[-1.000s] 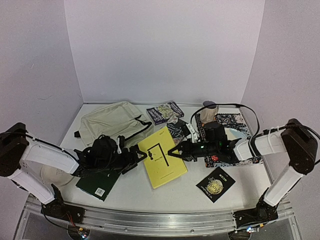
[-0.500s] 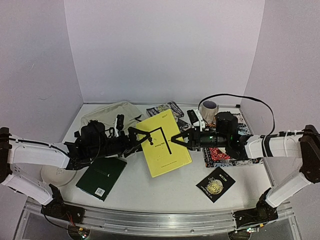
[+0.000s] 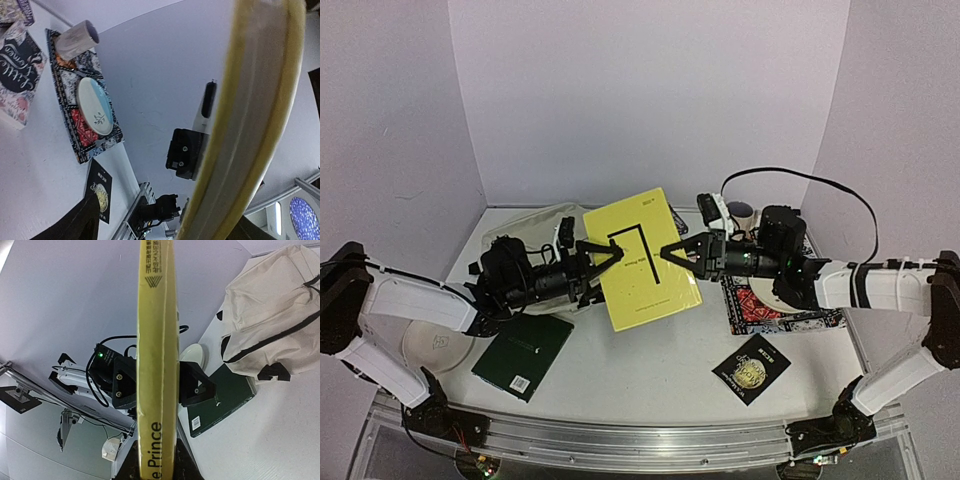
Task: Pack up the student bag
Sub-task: Pass from the right arm to the left, then pass from the left arm to the right
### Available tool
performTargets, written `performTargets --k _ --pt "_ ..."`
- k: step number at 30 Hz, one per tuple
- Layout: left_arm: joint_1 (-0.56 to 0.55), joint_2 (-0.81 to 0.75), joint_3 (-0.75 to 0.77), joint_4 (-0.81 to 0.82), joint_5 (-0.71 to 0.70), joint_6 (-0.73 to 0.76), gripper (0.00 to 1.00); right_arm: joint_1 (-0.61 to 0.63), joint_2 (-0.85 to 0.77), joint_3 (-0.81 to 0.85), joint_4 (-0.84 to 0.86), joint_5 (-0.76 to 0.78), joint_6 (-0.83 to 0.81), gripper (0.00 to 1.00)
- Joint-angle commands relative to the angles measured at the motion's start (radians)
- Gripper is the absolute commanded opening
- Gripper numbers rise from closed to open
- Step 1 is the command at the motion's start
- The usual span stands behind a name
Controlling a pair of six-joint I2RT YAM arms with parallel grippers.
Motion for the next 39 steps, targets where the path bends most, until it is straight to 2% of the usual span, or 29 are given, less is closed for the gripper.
performTargets --k 1,5,8,10,12,15,20,24,31,39 --pt "0.004 0.032 0.010 0.256 0.102 -0.084 0.65 -0.004 -0.017 0.090 0.184 -0.044 0.021 0.00" --pt "0.006 0.028 0.008 0.274 0.104 -0.094 0.39 -0.004 0.005 0.090 0.183 -0.018 0.017 0.00" --pt "0.007 0.016 -0.001 0.276 0.079 -0.105 0.14 -0.004 0.012 0.078 0.181 0.015 0.011 0.08" --pt "0.007 0.007 -0.006 0.279 0.055 -0.115 0.05 -0.004 0.005 0.059 0.181 0.054 0.007 0.24" --pt "0.007 -0.006 -0.019 0.279 0.014 -0.130 0.00 -0.004 -0.014 0.034 0.181 0.100 0.002 0.38" --pt "0.006 -0.038 -0.045 0.280 -0.082 -0.148 0.00 0.004 -0.045 -0.014 0.183 0.189 -0.004 0.50" --pt "0.006 -0.069 -0.053 0.289 -0.212 -0.164 0.00 0.046 -0.091 -0.089 0.198 0.342 0.013 0.74" --pt "0.005 -0.069 -0.045 0.341 -0.292 -0.181 0.00 0.096 -0.102 -0.156 0.248 0.474 0.049 0.89" --pt "0.003 -0.034 -0.006 0.416 -0.348 -0.204 0.00 0.184 -0.011 -0.181 0.419 0.553 0.114 0.95" --pt "-0.025 0.029 0.023 0.487 -0.388 -0.236 0.00 0.211 0.134 -0.102 0.574 0.551 0.166 0.92"
